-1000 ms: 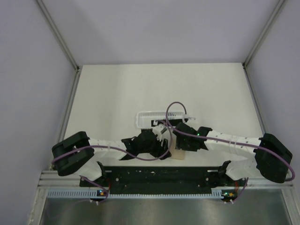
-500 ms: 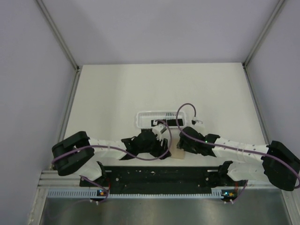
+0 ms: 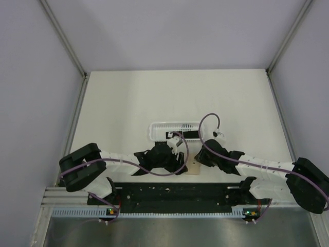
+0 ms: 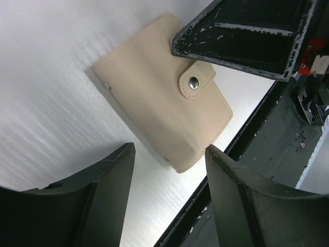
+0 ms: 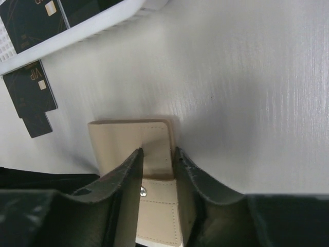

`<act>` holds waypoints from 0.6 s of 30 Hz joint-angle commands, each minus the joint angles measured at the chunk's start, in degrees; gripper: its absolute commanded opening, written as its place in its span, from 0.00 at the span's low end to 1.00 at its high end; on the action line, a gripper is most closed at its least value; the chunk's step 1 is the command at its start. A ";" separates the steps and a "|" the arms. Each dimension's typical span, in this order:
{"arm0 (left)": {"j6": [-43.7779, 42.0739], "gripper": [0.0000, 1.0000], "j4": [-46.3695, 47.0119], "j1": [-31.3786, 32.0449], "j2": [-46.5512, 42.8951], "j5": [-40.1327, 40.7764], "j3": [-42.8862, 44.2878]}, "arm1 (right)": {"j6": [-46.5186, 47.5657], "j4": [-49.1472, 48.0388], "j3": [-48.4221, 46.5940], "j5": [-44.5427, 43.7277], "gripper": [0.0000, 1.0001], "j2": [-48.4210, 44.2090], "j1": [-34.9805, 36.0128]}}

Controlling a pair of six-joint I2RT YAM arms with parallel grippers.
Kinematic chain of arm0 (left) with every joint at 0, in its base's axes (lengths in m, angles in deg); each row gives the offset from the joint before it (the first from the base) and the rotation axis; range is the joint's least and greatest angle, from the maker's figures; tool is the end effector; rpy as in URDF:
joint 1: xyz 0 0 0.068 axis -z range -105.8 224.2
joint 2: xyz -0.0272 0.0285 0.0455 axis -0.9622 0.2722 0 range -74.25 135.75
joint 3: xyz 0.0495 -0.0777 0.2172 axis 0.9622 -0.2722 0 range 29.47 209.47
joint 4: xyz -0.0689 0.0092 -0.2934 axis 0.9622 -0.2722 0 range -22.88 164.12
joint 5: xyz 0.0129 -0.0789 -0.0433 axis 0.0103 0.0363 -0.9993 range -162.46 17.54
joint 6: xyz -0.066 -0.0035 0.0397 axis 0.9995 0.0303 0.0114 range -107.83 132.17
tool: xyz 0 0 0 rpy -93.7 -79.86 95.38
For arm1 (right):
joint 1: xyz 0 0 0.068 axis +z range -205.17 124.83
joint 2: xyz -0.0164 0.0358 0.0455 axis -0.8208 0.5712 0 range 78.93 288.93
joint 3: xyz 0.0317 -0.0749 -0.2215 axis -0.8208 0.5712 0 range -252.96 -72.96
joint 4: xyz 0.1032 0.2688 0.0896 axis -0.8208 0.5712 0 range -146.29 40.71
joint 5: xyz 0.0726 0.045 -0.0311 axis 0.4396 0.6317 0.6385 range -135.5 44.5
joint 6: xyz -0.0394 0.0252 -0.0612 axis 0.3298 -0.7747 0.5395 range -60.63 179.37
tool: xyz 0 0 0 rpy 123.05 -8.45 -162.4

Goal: Put the credit cards into the card holder
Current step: Pick up the card holder from the corner of the board.

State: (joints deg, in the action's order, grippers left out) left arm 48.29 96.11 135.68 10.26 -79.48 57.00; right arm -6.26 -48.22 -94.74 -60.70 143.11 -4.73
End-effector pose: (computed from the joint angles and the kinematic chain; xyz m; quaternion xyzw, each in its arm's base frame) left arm 0.1454 -0.2843 0.0501 0.2220 0.8575 -0.3826 0.2628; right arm 0.1800 0.1909 0.0614 0.1676 0.9187 0.2184 0.2831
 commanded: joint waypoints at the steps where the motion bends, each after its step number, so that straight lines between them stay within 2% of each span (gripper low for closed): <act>1: 0.36 0.64 2.08 -0.56 1.01 -0.18 0.24 | 0.41 -0.08 2.97 1.32 0.21 0.24 -0.60; 3: 0.44 0.63 2.26 -0.83 1.01 -0.18 0.07 | 0.67 0.01 3.58 0.88 0.05 -1.25 -0.60; 4: 0.44 0.64 2.35 -0.92 1.01 -0.18 -0.11 | 0.59 0.01 4.02 0.53 0.00 -2.04 -0.69; 13: 2.90 0.64 7.08 -6.53 -4.34 -2.81 -4.76 | 2.86 -1.66 7.98 0.61 0.00 -16.52 -2.27; 18: 4.31 0.75 11.39 -9.97 -9.88 -5.98 -7.75 | 5.33 -3.06 8.77 3.24 0.00 -25.06 -4.46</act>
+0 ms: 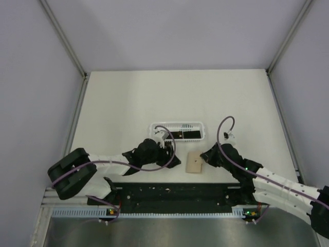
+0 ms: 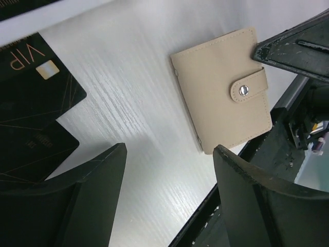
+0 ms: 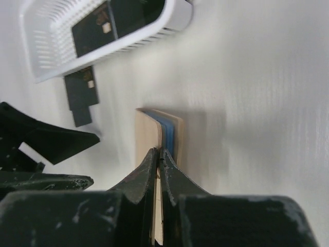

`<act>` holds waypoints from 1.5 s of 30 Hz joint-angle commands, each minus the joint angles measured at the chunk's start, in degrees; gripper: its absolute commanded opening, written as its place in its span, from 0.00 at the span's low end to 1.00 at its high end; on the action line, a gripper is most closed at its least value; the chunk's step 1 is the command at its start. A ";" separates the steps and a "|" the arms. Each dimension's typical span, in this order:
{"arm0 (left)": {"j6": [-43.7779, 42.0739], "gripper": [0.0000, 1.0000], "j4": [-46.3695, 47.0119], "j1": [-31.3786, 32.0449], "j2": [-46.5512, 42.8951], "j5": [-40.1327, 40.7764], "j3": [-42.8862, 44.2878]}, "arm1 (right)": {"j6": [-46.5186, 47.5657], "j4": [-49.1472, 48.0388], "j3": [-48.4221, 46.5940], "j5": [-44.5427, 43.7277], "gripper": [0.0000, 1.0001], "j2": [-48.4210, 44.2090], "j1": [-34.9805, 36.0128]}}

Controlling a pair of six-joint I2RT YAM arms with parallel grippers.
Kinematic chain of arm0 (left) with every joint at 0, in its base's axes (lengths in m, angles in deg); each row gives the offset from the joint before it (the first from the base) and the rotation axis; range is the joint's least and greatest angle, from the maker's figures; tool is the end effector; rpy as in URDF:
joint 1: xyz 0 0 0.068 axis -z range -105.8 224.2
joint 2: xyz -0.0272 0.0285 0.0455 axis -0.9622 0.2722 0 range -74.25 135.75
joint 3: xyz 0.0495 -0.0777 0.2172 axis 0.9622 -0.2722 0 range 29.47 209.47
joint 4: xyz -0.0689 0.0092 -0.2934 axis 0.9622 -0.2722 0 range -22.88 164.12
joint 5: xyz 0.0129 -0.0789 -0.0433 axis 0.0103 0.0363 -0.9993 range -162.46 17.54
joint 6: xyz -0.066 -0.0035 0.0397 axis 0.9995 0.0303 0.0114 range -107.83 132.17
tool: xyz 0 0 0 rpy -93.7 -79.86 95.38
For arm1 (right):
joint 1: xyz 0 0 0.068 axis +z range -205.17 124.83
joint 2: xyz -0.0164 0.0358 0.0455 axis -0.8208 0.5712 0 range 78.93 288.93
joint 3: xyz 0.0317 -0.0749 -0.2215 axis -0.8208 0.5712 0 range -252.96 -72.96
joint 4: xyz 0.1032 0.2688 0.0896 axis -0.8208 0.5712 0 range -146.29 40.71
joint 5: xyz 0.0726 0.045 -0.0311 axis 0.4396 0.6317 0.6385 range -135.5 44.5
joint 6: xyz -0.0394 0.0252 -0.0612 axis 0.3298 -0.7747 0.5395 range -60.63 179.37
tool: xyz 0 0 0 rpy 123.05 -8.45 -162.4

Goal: Put the credit cards into the card holder
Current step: Pick up the card holder from the corner of the board.

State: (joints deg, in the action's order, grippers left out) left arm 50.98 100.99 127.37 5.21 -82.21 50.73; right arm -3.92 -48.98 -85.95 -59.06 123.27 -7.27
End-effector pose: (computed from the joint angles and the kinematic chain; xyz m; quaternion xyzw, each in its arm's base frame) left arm 0.1707 -0.2464 0.0507 0.1500 0.8566 -0.4026 0.2859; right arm 0.1742 0.1699 0.0870 0.1705 0.8801 0.2947 0.3309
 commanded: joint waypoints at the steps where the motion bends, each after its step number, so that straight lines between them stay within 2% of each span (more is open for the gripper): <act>1: 1.80 0.77 7.05 -1.92 -6.23 -3.68 -1.65 | 3.25 -2.91 0.25 2.91 0.00 -6.70 -2.80; 8: 2.68 0.84 6.00 -2.01 -20.03 -2.47 -2.80 | 3.26 -15.55 2.18 16.80 0.00 -13.22 -10.18; 16: 1.45 0.86 4.59 -2.10 -30.59 2.64 -5.17 | -2.45 -32.69 0.87 28.84 0.00 -9.45 -14.59; 23: 1.97 0.86 8.97 -2.19 -30.77 2.91 -6.66 | -8.86 -44.83 -1.94 35.09 0.00 -4.70 -14.68; 30: 3.03 0.86 14.51 -2.19 -29.63 0.80 -6.05 | -13.79 -52.48 -2.91 38.87 0.00 -1.54 -14.68; 37: 7.42 0.83 22.33 -2.10 -27.08 -5.61 -5.26 | -17.30 -58.98 -2.74 40.81 0.00 1.36 -14.68; 42: 10.05 0.77 28.05 -2.19 -25.67 -9.57 -5.70 | -18.36 -60.31 -2.39 41.07 0.00 1.89 -14.68; 45: 11.46 0.64 30.43 -2.19 -25.23 -11.77 -5.44 | -18.36 -60.13 -2.30 40.72 0.00 1.80 -14.68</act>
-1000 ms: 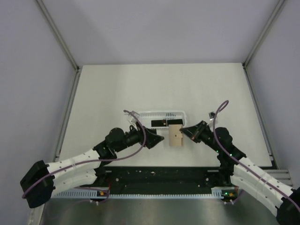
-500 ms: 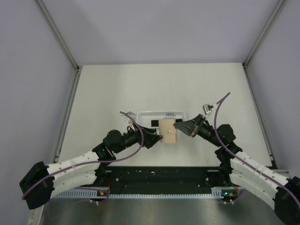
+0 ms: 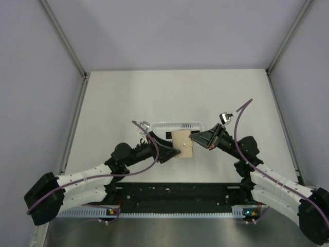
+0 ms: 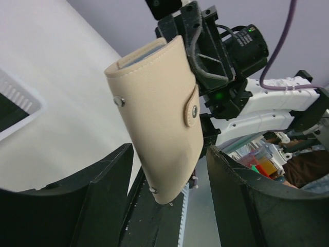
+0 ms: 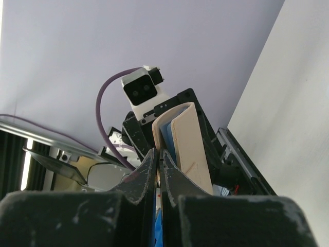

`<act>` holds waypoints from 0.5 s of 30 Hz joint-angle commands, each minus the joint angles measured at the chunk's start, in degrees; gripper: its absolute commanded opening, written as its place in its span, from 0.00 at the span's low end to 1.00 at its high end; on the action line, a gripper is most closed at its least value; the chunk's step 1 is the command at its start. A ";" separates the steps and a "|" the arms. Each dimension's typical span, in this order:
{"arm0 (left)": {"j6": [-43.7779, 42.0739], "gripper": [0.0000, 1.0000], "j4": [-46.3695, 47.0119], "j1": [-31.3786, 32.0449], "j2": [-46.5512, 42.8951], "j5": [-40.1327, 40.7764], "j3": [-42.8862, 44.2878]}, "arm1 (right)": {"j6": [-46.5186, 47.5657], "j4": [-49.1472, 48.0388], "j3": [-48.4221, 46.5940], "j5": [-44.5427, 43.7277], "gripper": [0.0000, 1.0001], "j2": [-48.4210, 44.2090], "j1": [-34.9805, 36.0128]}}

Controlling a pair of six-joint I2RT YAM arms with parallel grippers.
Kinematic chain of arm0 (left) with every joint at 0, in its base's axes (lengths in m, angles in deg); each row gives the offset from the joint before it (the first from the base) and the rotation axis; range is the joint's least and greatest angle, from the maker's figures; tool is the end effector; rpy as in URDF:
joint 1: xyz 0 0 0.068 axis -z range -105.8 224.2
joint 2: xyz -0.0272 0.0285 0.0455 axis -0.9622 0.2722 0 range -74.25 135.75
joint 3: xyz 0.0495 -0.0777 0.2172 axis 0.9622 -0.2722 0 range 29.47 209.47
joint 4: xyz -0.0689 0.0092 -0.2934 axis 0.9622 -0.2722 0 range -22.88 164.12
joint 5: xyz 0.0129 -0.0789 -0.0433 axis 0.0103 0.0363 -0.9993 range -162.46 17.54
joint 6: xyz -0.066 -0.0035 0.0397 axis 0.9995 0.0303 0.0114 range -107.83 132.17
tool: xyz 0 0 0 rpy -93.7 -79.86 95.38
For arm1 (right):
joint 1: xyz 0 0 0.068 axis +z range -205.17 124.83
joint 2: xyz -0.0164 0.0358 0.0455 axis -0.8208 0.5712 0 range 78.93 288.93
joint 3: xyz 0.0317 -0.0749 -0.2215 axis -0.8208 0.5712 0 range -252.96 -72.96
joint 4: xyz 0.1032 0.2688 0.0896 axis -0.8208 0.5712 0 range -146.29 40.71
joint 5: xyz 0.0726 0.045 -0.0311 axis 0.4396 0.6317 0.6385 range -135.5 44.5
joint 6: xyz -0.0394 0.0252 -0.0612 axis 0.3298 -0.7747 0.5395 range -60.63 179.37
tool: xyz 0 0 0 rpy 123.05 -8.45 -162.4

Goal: Put the credit cards into the card holder
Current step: Pick up the card holder from the corner of the board.

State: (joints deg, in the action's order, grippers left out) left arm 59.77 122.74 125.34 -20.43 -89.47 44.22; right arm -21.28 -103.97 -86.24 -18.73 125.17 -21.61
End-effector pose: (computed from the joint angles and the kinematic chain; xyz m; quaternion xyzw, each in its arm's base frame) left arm 0.1623 -0.2320 0.1838 0.1327 0.6349 -0.6352 0.4193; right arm 0.2052 0.1716 0.2042 0.0693 0.6179 0.7236 0.2997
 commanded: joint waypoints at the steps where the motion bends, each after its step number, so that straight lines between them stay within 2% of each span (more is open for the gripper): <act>1: 3.03 0.58 9.03 -0.16 0.32 -4.78 1.25 | -0.92 -5.05 -2.10 0.39 0.00 -0.18 -0.34; 8: 2.24 0.29 6.23 -0.07 -1.00 -3.99 1.95 | 0.04 -2.77 -2.37 -0.05 0.00 -0.62 -0.34; 11: -0.03 0.09 3.07 -0.07 -1.09 -3.47 3.10 | 2.67 1.69 -3.94 0.31 0.00 -0.97 -0.34; 12: -0.91 0.01 1.41 -0.16 -1.44 -2.42 3.45 | 4.77 5.46 -5.25 0.57 0.09 -1.41 -0.34; 14: -3.55 0.00 -5.52 -0.25 -3.10 0.91 4.33 | 13.53 19.56 -9.72 -0.39 0.31 -3.34 -0.34; 15: -5.21 0.00 -9.30 -0.25 -4.85 3.11 4.76 | 18.80 27.30 -12.10 -3.70 0.41 -4.30 -0.34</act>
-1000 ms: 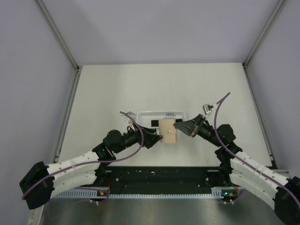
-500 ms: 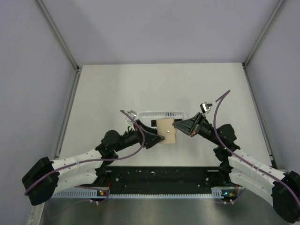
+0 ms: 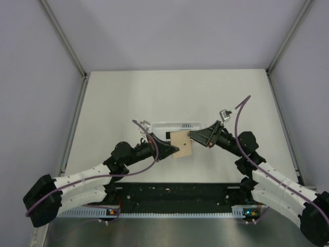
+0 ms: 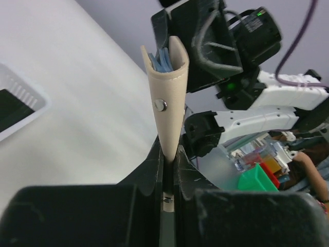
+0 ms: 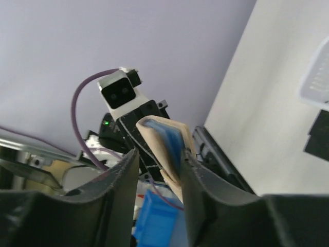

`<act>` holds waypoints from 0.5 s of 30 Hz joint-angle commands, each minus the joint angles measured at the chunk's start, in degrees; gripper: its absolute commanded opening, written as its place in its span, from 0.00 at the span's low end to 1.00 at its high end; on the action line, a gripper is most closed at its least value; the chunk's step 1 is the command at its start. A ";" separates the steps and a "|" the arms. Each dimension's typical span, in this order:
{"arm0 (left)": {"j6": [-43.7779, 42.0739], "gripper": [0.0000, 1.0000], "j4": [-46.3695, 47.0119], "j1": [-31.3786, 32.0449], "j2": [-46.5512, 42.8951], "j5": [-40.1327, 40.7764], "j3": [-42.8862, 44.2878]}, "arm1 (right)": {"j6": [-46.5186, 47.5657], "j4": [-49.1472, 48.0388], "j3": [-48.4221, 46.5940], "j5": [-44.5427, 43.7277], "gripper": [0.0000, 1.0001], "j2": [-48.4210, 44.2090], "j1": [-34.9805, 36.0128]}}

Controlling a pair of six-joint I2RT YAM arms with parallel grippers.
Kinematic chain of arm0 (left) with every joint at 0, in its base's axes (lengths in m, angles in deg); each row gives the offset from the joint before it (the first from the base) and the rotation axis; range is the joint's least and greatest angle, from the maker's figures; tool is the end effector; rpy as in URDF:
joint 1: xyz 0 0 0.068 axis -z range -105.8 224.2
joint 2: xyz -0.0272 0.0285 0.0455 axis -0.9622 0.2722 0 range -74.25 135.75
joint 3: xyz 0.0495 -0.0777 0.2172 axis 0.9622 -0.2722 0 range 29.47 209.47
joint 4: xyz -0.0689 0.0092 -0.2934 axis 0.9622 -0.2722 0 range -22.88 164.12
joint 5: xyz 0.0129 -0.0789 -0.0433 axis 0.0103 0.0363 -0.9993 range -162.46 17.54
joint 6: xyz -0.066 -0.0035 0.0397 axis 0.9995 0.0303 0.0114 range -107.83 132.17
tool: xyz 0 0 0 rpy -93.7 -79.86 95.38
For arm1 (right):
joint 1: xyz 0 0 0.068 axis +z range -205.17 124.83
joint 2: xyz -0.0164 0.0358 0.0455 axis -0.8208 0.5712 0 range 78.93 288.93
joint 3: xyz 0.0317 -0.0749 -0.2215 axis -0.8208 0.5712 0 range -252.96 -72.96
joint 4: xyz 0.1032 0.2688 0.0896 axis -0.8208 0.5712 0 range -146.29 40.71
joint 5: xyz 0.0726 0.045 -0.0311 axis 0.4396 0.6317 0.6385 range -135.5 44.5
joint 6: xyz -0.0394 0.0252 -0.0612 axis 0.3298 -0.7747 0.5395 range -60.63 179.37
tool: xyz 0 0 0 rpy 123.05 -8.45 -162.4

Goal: Put the credit cards into the card holder
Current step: Pick up the card holder from the corner of the board, then move the storage box to the corner of the board.

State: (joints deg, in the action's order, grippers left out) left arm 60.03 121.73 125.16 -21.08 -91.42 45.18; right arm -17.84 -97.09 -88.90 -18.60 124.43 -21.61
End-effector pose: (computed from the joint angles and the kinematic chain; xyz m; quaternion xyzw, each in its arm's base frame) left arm 0.1618 -0.2334 0.1910 0.1435 0.6293 -0.6431 0.4120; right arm 0.2097 0.1747 0.2108 0.0625 0.6397 0.7025 0.3057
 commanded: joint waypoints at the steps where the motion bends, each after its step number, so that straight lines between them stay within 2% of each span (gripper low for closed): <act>1: -6.71 0.00 -12.77 -0.07 -5.78 7.25 4.42 | 19.34 27.89 -11.89 -6.65 0.47 -4.62 -0.34; 3: -9.26 0.00 -21.38 -0.16 -8.24 13.48 5.73 | 25.50 39.43 -16.29 -12.27 0.52 -5.24 -0.34; 7: -14.01 0.00 -34.84 -0.33 -9.66 24.90 8.63 | 32.11 58.15 -23.76 -22.39 0.50 -0.96 -0.34; 11: -16.65 0.00 -40.75 -1.39 -7.12 27.84 9.96 | 36.16 65.13 -26.15 -26.46 0.29 7.57 -0.25; 13: -16.31 0.00 -40.59 -1.91 -5.63 26.96 9.26 | 37.04 65.14 -26.42 -24.97 0.12 11.62 0.71; 15: -16.04 0.00 -39.27 -2.09 -5.01 25.47 7.86 | 37.57 65.23 -26.77 -26.62 0.01 15.13 3.69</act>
State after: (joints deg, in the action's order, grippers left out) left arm 46.13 84.38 123.68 -27.49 -67.35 53.11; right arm 14.70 -40.19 -114.23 -41.11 133.67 -21.21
